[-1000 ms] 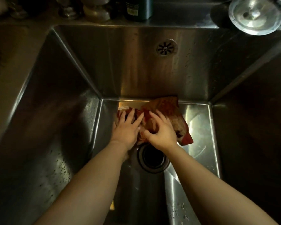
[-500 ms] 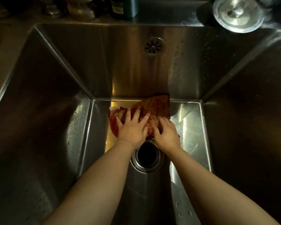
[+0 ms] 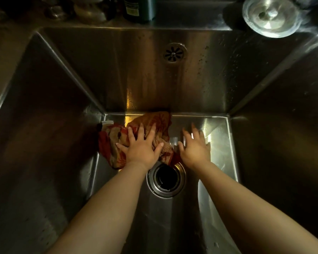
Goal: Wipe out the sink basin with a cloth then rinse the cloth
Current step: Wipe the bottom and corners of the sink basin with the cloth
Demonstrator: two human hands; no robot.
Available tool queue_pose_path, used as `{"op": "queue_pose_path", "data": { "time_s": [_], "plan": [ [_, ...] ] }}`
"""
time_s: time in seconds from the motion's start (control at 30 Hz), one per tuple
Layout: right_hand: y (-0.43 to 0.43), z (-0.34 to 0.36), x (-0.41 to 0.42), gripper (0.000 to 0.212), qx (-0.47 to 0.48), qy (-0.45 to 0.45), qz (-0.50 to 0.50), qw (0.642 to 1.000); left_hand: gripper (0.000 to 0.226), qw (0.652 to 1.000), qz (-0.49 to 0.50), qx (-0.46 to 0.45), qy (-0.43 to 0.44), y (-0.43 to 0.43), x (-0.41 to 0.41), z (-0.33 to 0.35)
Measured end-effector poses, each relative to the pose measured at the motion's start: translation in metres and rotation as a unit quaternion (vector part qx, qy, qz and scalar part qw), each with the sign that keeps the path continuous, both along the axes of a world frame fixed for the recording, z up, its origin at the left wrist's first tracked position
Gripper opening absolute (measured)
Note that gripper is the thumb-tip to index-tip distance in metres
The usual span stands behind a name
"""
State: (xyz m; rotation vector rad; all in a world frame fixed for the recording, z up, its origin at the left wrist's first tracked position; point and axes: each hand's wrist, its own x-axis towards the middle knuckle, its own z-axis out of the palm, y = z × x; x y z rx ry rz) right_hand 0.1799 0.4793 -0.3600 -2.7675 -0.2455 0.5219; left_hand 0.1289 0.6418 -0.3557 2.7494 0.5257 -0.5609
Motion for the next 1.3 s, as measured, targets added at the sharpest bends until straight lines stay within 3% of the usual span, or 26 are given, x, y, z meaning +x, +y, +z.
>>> {"op": "queue_pose_path", "data": {
  "time_s": [0.13,0.3,0.57,0.87,1.3],
  "plan": [
    [-0.004,-0.009,-0.001,0.065,-0.055,0.074,-0.025,0.995,0.072,0.999,0.005,-0.019,0.041,0.002,0.012,-0.001],
    [-0.003,-0.015,-0.004,0.07,-0.065,0.07,-0.025,0.995,0.085,0.997,-0.006,-0.043,0.062,0.008,0.022,-0.002],
    [-0.003,-0.015,-0.005,0.068,-0.076,0.072,-0.024,0.994,0.067,0.997,-0.007,-0.057,0.058,0.01,0.022,0.001],
    [-0.002,-0.005,-0.008,0.069,-0.076,0.073,-0.027,0.994,0.063,0.997,-0.043,-0.05,0.045,0.017,-0.004,0.007],
    [-0.006,-0.012,-0.007,0.069,-0.078,0.067,-0.018,0.995,0.061,0.998,0.021,-0.049,0.041,0.02,0.019,0.001]
  ]
}}
